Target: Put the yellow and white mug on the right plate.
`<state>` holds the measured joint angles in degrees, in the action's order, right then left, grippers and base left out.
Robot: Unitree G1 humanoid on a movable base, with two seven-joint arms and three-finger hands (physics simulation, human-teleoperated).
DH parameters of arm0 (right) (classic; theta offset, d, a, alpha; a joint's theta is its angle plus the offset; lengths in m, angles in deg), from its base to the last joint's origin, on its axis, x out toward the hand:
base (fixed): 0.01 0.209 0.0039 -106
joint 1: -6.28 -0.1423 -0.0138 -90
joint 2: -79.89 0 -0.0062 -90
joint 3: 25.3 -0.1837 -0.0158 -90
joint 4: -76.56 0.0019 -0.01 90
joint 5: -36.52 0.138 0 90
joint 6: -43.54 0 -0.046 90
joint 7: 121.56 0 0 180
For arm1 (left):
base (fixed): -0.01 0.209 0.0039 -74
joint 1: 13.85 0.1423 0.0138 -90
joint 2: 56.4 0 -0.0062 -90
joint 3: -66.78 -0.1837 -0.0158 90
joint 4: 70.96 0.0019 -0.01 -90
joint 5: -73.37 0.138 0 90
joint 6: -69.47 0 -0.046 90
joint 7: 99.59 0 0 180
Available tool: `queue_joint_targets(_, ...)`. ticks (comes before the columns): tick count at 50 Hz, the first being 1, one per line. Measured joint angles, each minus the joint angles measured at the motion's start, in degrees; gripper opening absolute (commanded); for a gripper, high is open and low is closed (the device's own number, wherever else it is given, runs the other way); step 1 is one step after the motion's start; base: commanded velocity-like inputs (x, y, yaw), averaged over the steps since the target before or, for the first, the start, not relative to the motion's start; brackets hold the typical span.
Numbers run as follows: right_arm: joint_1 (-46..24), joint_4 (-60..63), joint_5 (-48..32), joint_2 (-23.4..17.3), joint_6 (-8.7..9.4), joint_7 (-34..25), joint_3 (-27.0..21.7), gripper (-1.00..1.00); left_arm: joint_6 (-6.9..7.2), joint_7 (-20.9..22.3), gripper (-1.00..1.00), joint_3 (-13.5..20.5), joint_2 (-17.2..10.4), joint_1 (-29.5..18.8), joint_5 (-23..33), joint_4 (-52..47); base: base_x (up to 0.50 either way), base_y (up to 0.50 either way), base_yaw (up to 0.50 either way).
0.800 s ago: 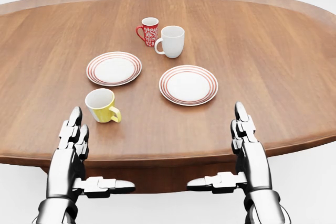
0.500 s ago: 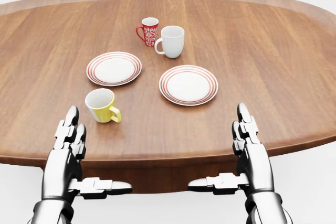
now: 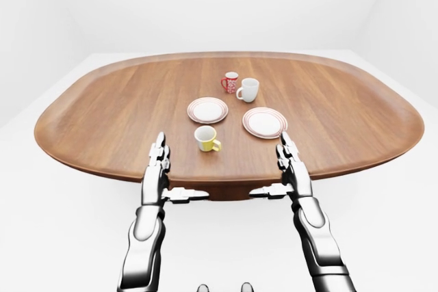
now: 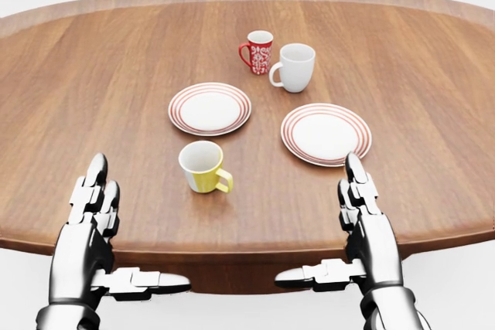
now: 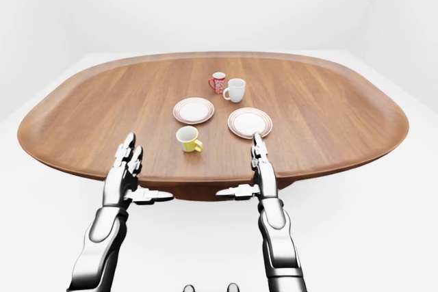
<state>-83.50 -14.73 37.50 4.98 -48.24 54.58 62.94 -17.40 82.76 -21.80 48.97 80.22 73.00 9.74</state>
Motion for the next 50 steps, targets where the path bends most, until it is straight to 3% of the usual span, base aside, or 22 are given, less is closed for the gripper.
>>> queue_joint_targets(14, 0.31, 1.31, 0.8, 0.0, 0.73, -0.36, 0.03, 1.0, 1.35, 0.52, 1.0, -0.25, 0.09, 1.83, 0.03, -4.12, 0.49, 0.06, 0.0)
queue_joint_targets(22, 0.27, 2.13, 1.28, -0.04, 1.56, -0.32, -0.2, 1.0, 1.87, 0.78, 1.0, -0.26, 0.16, 2.29, -0.05, -5.29, 0.11, 0.0, 0.0)
queue_joint_targets(37, 0.37, 2.57, 1.44, -0.13, 1.73, -0.37, -0.32, 1.0, 1.88, 0.92, 1.0, -0.49, 0.25, 2.91, 0.03, -6.37, 0.4, 0.0, 0.0)
queue_joint_targets(50, 0.34, 2.66, 1.57, -0.16, 1.8, -0.43, -0.38, 1.0, 1.88, 0.73, 1.0, -1.04, 0.39, 3.14, 0.27, -6.77, 0.05, 0.0, 0.0)
